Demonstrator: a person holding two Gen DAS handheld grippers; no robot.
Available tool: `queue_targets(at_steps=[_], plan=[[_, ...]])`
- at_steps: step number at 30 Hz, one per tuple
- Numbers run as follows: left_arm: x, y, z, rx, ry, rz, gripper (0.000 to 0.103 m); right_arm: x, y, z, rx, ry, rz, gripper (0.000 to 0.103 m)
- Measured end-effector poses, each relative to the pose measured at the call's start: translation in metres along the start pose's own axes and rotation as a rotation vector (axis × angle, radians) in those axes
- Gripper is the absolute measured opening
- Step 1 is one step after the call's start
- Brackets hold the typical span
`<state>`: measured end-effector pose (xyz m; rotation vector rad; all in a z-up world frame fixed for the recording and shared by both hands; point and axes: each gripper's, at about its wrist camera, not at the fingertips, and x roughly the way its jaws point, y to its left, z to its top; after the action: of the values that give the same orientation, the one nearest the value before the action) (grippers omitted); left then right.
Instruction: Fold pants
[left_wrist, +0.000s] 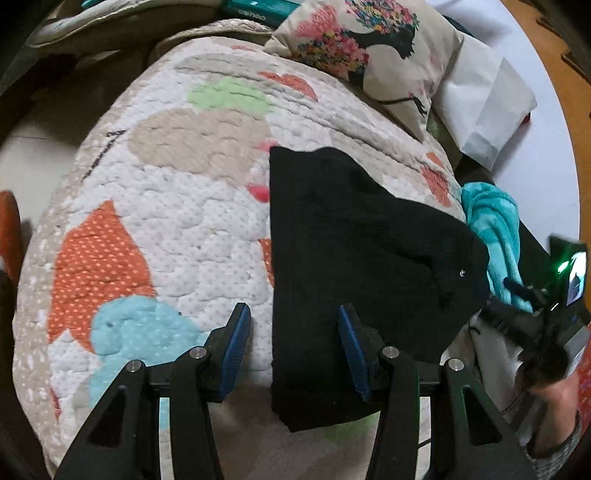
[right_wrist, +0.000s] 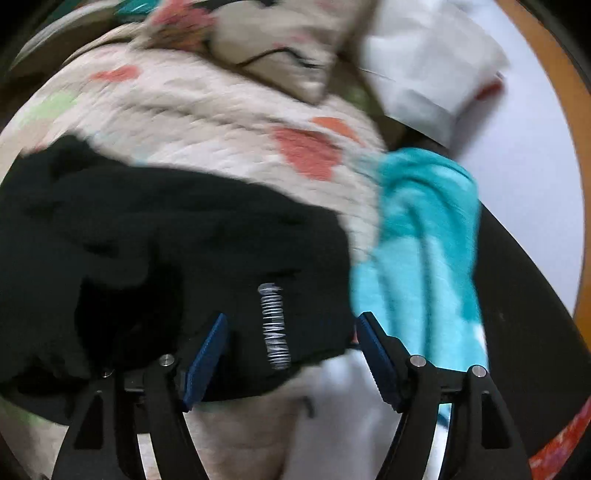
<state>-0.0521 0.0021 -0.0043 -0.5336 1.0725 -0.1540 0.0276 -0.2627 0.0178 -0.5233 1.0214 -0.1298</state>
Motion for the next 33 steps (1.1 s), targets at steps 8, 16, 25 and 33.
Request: queue_targets(at_steps=[8, 16, 25, 33], plan=[[0.015, -0.005, -0.006, -0.030, 0.022, -0.077, 0.048, -0.069, 0.047, 0.057, -0.078, -0.196, 0.644, 0.076], [0.024, -0.007, -0.007, -0.018, 0.004, -0.066, 0.028, -0.041, 0.180, 0.111, -0.283, -0.038, 0.679, 0.071], [0.020, 0.014, 0.008, -0.136, 0.053, -0.144, 0.012, -0.023, 0.203, 0.118, -0.269, 0.036, 0.652, 0.012], [-0.011, 0.062, 0.025, -0.242, -0.025, -0.084, 0.011, -0.043, 0.218, 0.144, -0.213, -0.001, 0.762, 0.012]])
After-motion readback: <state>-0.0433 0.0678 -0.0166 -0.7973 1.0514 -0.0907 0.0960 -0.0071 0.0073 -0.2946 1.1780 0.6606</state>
